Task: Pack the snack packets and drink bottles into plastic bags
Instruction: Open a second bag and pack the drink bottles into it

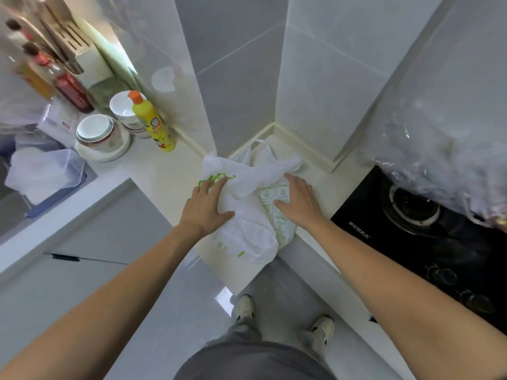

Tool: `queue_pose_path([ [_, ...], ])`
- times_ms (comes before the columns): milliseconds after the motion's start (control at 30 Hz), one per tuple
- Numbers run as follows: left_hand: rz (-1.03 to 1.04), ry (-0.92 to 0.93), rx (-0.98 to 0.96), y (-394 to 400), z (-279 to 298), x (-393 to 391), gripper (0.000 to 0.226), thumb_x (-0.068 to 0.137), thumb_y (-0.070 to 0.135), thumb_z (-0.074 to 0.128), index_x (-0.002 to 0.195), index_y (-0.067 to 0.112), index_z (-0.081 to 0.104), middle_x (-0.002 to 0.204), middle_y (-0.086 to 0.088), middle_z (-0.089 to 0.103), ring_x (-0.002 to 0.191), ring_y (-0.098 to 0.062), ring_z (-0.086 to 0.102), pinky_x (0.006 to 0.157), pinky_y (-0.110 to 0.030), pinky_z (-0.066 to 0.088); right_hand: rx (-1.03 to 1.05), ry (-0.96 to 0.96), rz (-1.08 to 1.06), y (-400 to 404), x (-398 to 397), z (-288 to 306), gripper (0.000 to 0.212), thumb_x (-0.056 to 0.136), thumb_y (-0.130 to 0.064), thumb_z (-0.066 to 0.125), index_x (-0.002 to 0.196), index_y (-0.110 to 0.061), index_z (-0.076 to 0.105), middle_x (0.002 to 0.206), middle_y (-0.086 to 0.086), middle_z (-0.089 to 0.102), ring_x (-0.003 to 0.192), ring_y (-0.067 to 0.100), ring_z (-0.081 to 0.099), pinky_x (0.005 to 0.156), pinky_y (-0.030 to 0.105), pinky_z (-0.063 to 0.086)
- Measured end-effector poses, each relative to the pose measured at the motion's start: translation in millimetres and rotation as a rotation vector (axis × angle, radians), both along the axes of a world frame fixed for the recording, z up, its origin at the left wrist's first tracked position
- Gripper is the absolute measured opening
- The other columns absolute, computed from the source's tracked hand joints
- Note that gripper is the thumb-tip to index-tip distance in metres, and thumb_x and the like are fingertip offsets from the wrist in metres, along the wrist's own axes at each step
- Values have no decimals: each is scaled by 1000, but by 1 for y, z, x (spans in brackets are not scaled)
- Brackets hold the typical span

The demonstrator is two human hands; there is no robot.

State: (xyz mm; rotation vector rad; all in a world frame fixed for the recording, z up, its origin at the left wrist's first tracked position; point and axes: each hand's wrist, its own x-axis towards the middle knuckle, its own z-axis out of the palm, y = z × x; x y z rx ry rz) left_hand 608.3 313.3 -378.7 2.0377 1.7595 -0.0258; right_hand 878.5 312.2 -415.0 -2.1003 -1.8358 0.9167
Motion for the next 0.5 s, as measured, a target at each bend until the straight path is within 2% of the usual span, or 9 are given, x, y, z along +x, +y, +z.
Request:
queue_pose_path([
  [100,-40,21,-10,1,-12,-3,95,85,48,73,160,34,17,154,-8,37,136,-37,36,102,-54,45,73,126,-170,17,-2,-7,99,91,-40,74,163,-19,10,164,9,26,148,33,29,119,46,32],
  [200,-59,37,-43,1,-22,-10,90,86,42,73,159,30,22,148,-8,43,132,-36,39,99,-50,46,143,197,-244,31,-4,-7,103,88,-40,76,163,-28,6,160,6,31,144,31,34,115,46,35],
  [333,-52,32,28,4,-22,-13,82,85,43,72,154,25,32,144,-10,43,130,-35,40,97,-48,46,166,189,-79,29,-15,-7,82,95,-32,69,162,-29,20,159,1,36,144,28,33,113,42,34],
  [500,-139,-160,201,28,1,25,76,86,42,71,150,16,40,143,-8,45,128,-32,44,99,-45,47,228,172,85,17,-31,2,75,96,-17,66,161,-22,28,159,-1,38,145,22,32,119,36,31],
])
